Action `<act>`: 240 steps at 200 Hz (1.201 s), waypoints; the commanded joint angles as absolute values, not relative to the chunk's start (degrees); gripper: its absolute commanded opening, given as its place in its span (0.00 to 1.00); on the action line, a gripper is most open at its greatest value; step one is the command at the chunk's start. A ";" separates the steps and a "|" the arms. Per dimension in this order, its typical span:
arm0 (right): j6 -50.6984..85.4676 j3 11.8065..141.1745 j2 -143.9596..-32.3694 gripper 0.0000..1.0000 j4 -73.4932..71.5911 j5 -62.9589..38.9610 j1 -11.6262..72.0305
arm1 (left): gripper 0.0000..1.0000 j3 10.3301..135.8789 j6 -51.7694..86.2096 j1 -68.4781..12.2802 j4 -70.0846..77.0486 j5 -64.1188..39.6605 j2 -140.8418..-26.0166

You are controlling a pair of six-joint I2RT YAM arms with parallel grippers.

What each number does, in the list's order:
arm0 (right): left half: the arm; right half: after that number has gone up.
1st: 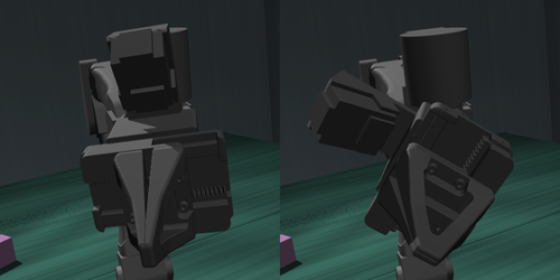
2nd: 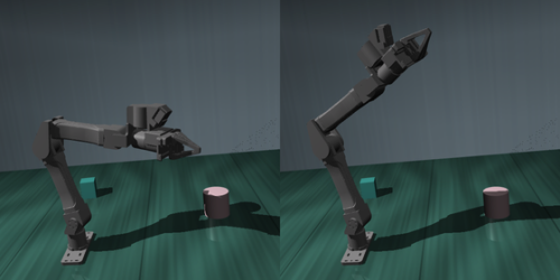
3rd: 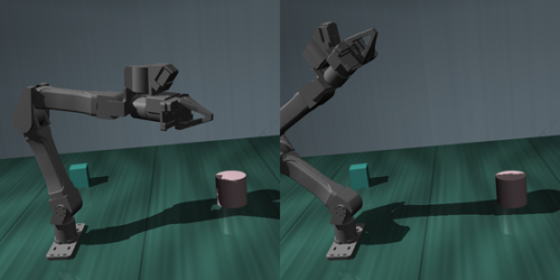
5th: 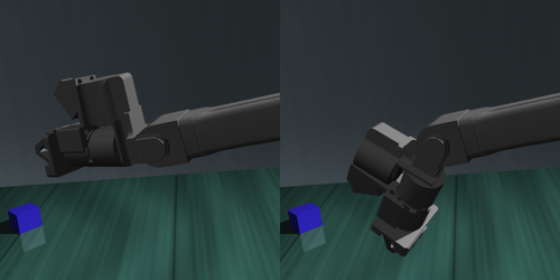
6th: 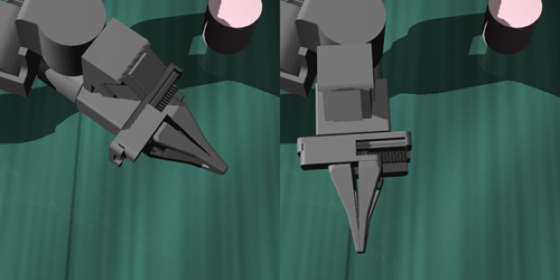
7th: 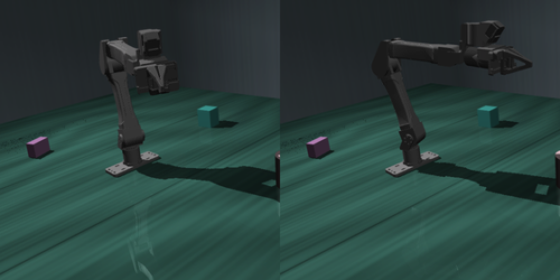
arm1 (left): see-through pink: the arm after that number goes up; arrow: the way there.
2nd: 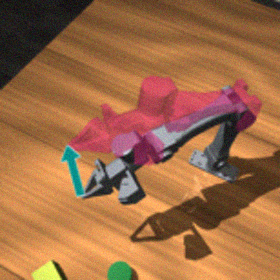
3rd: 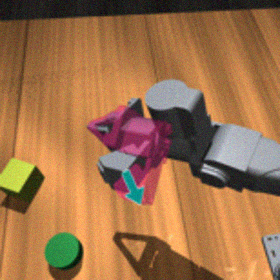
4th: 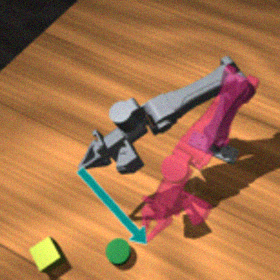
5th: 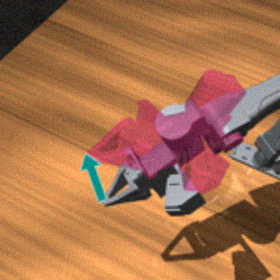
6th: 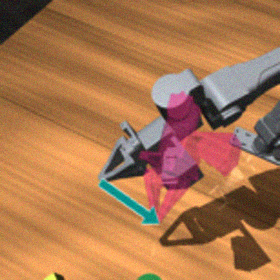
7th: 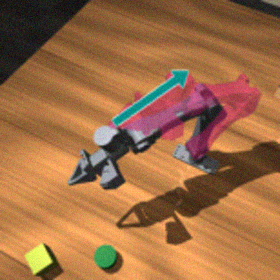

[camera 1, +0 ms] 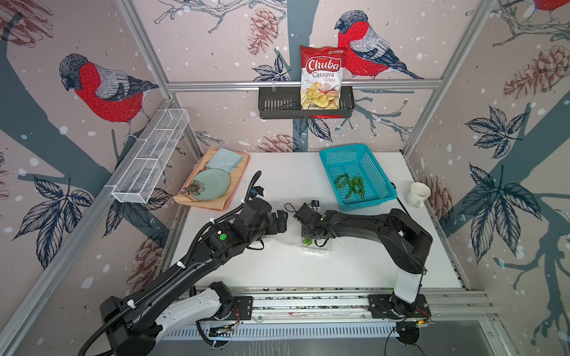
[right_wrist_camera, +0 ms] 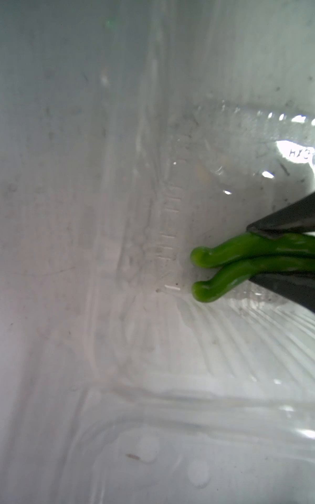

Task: Take small green peppers out of containers
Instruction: Pick up the green pepper from the packing box, then place the green pepper in the basket.

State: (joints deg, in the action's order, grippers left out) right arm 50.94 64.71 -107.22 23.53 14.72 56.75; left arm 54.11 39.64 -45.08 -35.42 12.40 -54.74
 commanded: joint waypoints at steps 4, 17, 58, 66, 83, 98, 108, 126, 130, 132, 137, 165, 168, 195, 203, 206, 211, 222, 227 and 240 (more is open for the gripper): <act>51.36 64.81 -104.48 0.23 32.19 12.65 56.72 | 0.95 54.59 40.92 -45.09 -36.13 14.12 -54.45; 51.91 65.66 -100.93 0.23 34.12 13.10 56.51 | 0.95 55.37 40.59 -45.09 -36.31 14.08 -54.57; 53.05 69.24 -90.45 0.23 39.68 13.60 55.02 | 0.95 55.73 39.40 -45.09 -35.89 14.16 -55.10; 53.06 69.94 -88.86 0.23 40.51 13.86 54.27 | 0.95 55.56 39.28 -45.09 -35.70 13.97 -55.26; 52.19 70.61 -85.58 0.23 40.90 14.53 51.17 | 0.95 55.31 39.04 -45.07 -34.99 13.32 -55.70; 50.11 70.09 -83.47 0.24 39.89 14.68 45.58 | 0.95 56.08 38.55 -45.09 -34.87 13.00 -56.29; 47.86 69.02 -82.57 0.24 38.26 14.44 40.46 | 0.95 56.86 37.99 -45.09 -35.38 12.97 -56.74; 42.83 66.88 -82.31 0.24 32.61 13.17 30.67 | 0.95 60.14 36.94 -45.09 -37.43 13.57 -57.77; 41.67 66.53 -82.69 0.24 30.97 13.02 28.98 | 0.95 60.66 36.79 -45.09 -37.89 13.78 -57.94; 41.14 66.40 -82.88 0.24 30.24 13.01 27.88 | 0.95 60.87 36.64 -45.09 -38.06 13.82 -58.03; 39.81 66.27 -83.60 0.24 28.58 13.07 25.65 | 0.95 61.11 36.34 -45.09 -38.42 13.97 -58.20; 33.75 69.75 -91.30 0.25 23.45 15.29 16.92 | 0.95 62.46 35.25 -45.09 -40.32 13.03 -59.70; 33.11 70.04 -92.18 0.25 22.57 15.73 16.42 | 0.95 62.62 35.18 -45.09 -40.57 12.92 -59.88; 29.23 74.18 -101.90 0.25 17.47 16.10 13.25 | 0.95 63.86 35.16 -45.09 -41.56 12.04 -60.88; 28.48 76.04 -105.22 0.25 17.36 16.23 12.86 | 0.95 64.30 34.90 -45.09 -41.87 12.04 -61.22; 28.26 76.91 -106.42 0.25 17.48 16.26 12.70 | 0.95 64.47 34.78 -45.09 -42.00 12.04 -61.40; 27.85 78.24 -108.21 0.25 17.64 16.22 12.62 | 0.95 64.74 34.58 -45.09 -42.21 12.09 -61.71; 27.10 81.13 -111.88 0.25 18.37 16.17 12.68 | 0.95 65.10 33.98 -45.09 -42.62 12.26 -62.13; 26.74 82.29 -113.52 0.25 18.70 16.07 12.76 | 0.95 65.05 33.82 -45.09 -42.70 12.26 -62.26; 25.74 85.31 -117.45 0.25 20.40 16.28 13.09 | 0.95 64.97 33.51 -45.09 -42.80 12.07 -62.57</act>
